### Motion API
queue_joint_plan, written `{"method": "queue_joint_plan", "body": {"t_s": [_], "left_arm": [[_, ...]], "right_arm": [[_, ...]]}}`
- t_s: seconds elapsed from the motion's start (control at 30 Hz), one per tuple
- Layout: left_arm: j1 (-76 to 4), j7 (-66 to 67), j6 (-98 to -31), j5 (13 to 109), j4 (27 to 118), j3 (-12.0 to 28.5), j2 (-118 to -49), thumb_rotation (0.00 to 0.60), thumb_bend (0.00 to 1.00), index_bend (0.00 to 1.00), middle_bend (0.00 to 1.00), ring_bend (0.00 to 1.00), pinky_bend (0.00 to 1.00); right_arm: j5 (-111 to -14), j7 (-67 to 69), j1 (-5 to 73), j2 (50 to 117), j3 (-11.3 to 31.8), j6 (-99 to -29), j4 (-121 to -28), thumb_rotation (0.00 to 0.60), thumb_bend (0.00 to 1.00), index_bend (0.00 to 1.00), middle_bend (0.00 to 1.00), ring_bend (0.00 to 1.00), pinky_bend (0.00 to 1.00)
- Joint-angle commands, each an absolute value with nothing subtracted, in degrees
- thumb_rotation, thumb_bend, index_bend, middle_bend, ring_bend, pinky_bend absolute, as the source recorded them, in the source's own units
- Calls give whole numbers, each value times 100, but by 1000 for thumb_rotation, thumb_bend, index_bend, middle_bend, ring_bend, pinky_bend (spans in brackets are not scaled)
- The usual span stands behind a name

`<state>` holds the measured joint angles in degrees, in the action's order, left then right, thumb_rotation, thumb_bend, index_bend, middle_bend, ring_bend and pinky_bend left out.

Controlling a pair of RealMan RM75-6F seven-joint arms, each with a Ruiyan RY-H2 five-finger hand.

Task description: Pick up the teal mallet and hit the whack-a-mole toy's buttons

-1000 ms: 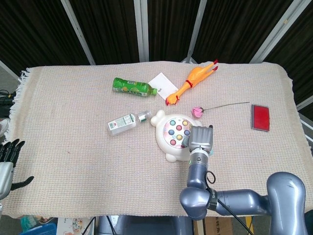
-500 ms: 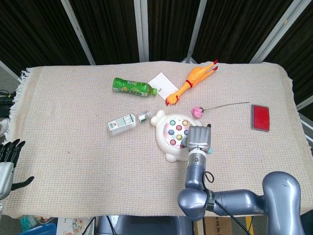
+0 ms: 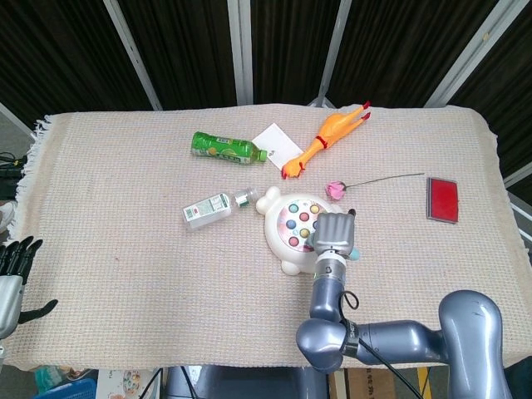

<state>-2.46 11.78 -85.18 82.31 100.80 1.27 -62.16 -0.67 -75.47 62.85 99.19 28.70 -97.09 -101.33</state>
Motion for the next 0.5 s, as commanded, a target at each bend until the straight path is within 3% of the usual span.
{"method": "queue_joint_plan", "body": {"t_s": [0.03, 0.5], "left_arm": [[-246, 1174, -8519, 8231, 10079, 130, -6217, 600, 0, 76, 0, 0, 0], [-224, 1146, -8550, 8255, 10086, 119, -6201, 600, 0, 76, 0, 0, 0]], "right_arm": [[-115, -7523, 6284, 9894, 2907, -9745, -10206, 600, 557, 853, 635, 516, 204], [-182, -7641, 6464, 9907, 3088, -9918, -10409, 600, 556, 853, 635, 516, 204]]}}
